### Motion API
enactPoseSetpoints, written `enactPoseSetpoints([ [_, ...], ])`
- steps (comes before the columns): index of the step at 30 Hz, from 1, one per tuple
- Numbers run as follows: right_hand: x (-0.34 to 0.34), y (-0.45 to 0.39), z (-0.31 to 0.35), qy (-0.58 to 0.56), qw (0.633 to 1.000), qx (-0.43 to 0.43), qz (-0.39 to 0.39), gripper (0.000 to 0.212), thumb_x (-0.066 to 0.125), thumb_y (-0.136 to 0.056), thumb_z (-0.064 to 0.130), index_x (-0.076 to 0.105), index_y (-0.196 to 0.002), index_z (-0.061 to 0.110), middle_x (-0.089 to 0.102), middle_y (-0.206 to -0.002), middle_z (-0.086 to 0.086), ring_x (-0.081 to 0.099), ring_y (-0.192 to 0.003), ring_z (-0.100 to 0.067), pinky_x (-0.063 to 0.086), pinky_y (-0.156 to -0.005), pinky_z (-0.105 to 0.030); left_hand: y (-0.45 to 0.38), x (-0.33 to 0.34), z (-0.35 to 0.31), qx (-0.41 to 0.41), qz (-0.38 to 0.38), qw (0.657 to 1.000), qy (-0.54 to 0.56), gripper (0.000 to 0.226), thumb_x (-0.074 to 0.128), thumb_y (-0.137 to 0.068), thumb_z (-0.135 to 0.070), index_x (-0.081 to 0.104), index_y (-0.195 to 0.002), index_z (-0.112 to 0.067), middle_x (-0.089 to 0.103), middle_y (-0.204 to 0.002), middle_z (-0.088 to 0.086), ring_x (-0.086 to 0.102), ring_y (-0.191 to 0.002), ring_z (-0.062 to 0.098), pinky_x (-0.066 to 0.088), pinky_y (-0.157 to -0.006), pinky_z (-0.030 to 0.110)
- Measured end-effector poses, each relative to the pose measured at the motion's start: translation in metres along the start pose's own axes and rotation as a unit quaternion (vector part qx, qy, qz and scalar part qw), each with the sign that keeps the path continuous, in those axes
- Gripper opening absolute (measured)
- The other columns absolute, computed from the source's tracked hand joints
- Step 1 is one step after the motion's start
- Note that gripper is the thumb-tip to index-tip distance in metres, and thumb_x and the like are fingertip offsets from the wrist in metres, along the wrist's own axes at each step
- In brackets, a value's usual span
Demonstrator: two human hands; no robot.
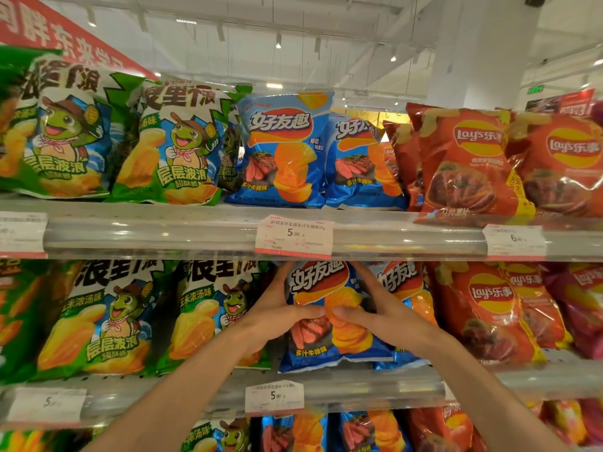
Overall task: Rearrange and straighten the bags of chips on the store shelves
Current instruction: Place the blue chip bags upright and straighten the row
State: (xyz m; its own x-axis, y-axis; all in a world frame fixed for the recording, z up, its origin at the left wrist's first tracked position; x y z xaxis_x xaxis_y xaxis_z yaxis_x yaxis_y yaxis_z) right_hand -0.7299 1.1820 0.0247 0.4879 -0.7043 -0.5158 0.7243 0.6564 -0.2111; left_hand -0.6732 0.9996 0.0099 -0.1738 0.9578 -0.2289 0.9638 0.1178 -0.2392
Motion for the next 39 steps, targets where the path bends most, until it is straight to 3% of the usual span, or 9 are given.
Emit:
enactPoseSetpoints([
  [5,-0.010,-0.003,-0.011,-0.010,0.999,0.005,-0.038,0.089,0.078,-0.080,0.043,0.021,-0.147,0.054,0.040,-0.135,0.041,0.038,-0.126,0.016,0.038,-0.099,-0.013,-0.001,0.006,-0.007,0.023,-0.009,0.999,-0.027,0.094,0.087,-0.075,-0.030,0.028,-0.147,-0.045,0.056,-0.126,-0.027,0.053,-0.112,-0.017,0.046,-0.082,0.002],
  [9,-0.013,-0.005,-0.019,-0.043,0.997,0.014,-0.064,0.084,0.075,-0.085,0.035,0.023,-0.148,0.055,0.035,-0.144,0.030,0.036,-0.132,0.003,0.036,-0.106,-0.024,0.020,-0.011,-0.015,0.057,-0.069,0.977,-0.194,0.077,0.065,-0.089,-0.054,0.020,-0.151,-0.045,0.051,-0.131,-0.026,0.061,-0.109,-0.001,0.051,-0.093,0.024],
  [12,0.000,-0.005,-0.020,-0.069,0.995,0.012,-0.073,0.079,0.072,-0.089,0.032,0.022,-0.136,0.070,0.034,-0.138,0.042,0.036,-0.128,0.007,0.039,-0.101,-0.018,0.046,-0.046,-0.025,0.155,-0.210,0.879,-0.400,0.043,0.056,-0.097,-0.039,0.047,-0.138,-0.030,0.057,-0.125,-0.006,0.065,-0.093,0.009,0.057,-0.078,0.030],
  [16,0.028,-0.008,-0.019,-0.059,0.994,-0.003,-0.092,0.080,0.061,-0.097,0.022,0.012,-0.144,0.065,0.027,-0.139,0.048,0.034,-0.139,-0.003,0.038,-0.109,-0.031,0.059,-0.078,-0.023,0.231,-0.267,0.763,-0.541,0.041,0.044,-0.096,-0.033,0.063,-0.127,-0.013,0.060,-0.128,0.009,0.055,-0.116,0.030,0.047,-0.095,0.046],
  [20,0.045,-0.008,-0.008,0.087,0.988,-0.001,-0.131,0.072,0.048,-0.100,0.027,0.004,-0.155,0.042,0.019,-0.158,0.016,0.044,-0.131,-0.013,0.044,-0.102,-0.029,0.046,-0.086,0.001,0.149,-0.204,0.750,-0.611,0.059,0.026,-0.103,-0.044,0.044,-0.150,-0.014,0.043,-0.155,0.012,0.036,-0.145,0.030,0.021,-0.122,0.049],
  [23,0.045,0.001,0.020,0.334,0.896,-0.079,-0.282,0.063,0.042,-0.098,0.046,0.023,-0.153,0.021,0.024,-0.154,-0.013,0.030,-0.140,-0.036,0.035,-0.111,-0.049,0.041,-0.084,0.010,0.131,-0.191,0.732,-0.640,0.063,0.019,-0.104,-0.050,0.035,-0.155,-0.018,0.036,-0.159,0.014,0.029,-0.149,0.032,0.013,-0.123,0.051],
  [26,0.069,-0.003,0.037,0.455,0.839,-0.110,-0.279,0.068,0.034,-0.097,0.058,0.029,-0.153,0.019,0.029,-0.155,-0.018,0.024,-0.144,-0.039,0.023,-0.116,-0.058,0.039,-0.081,0.014,0.129,-0.189,0.715,-0.660,0.065,0.021,-0.102,-0.056,0.028,-0.158,-0.021,0.033,-0.160,0.018,0.025,-0.150,0.035,0.011,-0.123,0.053],
  [30,0.094,-0.021,0.027,0.510,0.830,-0.047,-0.220,0.077,0.024,-0.094,0.067,0.012,-0.158,0.026,0.009,-0.164,-0.016,0.005,-0.151,-0.038,0.006,-0.115,-0.067,0.040,-0.080,0.014,0.128,-0.185,0.711,-0.667,0.067,0.019,-0.102,-0.059,0.014,-0.160,-0.028,0.025,-0.161,0.023,0.020,-0.151,0.041,0.013,-0.122,0.058],
  [39,0.107,-0.032,0.020,0.470,0.860,-0.007,-0.200,0.074,0.022,-0.092,0.055,0.007,-0.158,0.024,0.008,-0.164,-0.018,0.008,-0.150,-0.040,0.028,-0.111,-0.063,0.051,-0.083,0.008,0.131,-0.202,0.727,-0.643,0.061,0.018,-0.103,-0.051,0.025,-0.158,-0.026,0.028,-0.161,0.021,0.020,-0.151,0.039,0.017,-0.120,0.061],
])
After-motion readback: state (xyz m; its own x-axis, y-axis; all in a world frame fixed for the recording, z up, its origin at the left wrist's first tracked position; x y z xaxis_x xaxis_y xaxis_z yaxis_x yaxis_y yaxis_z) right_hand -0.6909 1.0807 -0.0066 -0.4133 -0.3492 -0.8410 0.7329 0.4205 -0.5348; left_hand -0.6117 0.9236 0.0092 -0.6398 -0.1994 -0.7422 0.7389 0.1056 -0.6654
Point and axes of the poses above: each hand's wrist, its own y-axis away from the middle knuckle, its own x-axis out of the palm, z = x × y, the point moved 6 cm from there along -y, towards the middle knuckle
